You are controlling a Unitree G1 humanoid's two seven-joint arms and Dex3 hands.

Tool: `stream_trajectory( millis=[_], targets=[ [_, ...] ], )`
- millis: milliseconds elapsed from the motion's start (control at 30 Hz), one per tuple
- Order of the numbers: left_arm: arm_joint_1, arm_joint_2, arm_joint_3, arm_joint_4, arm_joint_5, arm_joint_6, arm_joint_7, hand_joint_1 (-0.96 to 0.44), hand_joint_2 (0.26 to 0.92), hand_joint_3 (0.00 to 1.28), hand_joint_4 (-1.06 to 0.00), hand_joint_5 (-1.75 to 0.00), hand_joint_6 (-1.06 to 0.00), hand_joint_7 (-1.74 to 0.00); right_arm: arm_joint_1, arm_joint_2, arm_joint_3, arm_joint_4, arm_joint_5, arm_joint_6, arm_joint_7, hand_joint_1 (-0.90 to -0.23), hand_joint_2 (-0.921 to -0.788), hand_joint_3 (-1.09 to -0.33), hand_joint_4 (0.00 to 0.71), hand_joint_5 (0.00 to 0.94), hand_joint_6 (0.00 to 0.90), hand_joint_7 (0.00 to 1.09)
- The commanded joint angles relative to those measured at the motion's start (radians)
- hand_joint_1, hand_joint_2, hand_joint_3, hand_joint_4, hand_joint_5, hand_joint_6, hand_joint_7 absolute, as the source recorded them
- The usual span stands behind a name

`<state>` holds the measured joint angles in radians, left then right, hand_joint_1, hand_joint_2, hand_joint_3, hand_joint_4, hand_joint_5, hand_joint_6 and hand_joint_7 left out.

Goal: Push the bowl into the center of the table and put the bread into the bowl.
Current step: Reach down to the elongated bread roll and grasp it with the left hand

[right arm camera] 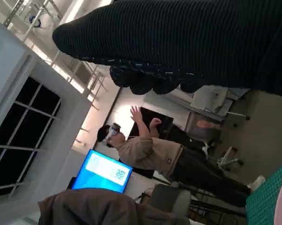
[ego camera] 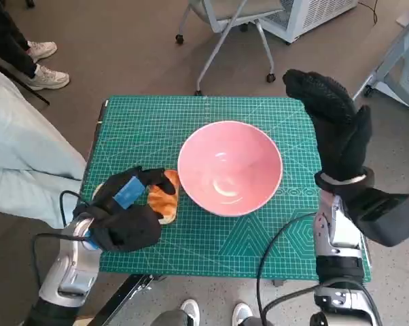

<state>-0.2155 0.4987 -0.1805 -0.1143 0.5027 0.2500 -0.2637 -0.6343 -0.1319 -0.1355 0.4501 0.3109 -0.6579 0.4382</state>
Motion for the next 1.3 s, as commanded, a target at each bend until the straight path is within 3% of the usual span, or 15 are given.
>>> stream_trajectory(
  millis=[33, 600, 1300],
  targets=[
    [0.022, -0.001, 0.007, -0.020, -0.005, 0.006, -0.014, 0.00, 0.904, 0.02, -0.82, -1.07, -0.69, -1.06, 0.016, 0.005, 0.002, 0.004, -0.002, 0.011, 0.007, -0.620, -0.921, -0.772, 0.179, 0.000, 0.002, 0.60],
    [0.029, 0.010, 0.017, -0.032, -0.002, 0.000, -0.016, 0.00, 0.905, 0.02, -0.82, -1.08, -0.69, -1.05, 0.015, 0.006, 0.001, 0.004, 0.000, 0.016, 0.006, -0.630, -0.921, -0.769, 0.179, 0.000, 0.000, 0.61],
    [0.074, 0.005, 0.142, -0.228, -0.037, -0.034, 0.009, 0.00, 0.897, 0.01, -0.85, -1.04, -0.71, -1.03, 0.019, 0.012, 0.001, 0.004, -0.001, 0.018, 0.005, -0.631, -0.921, -0.766, 0.179, 0.000, 0.001, 0.61]
  ],
)
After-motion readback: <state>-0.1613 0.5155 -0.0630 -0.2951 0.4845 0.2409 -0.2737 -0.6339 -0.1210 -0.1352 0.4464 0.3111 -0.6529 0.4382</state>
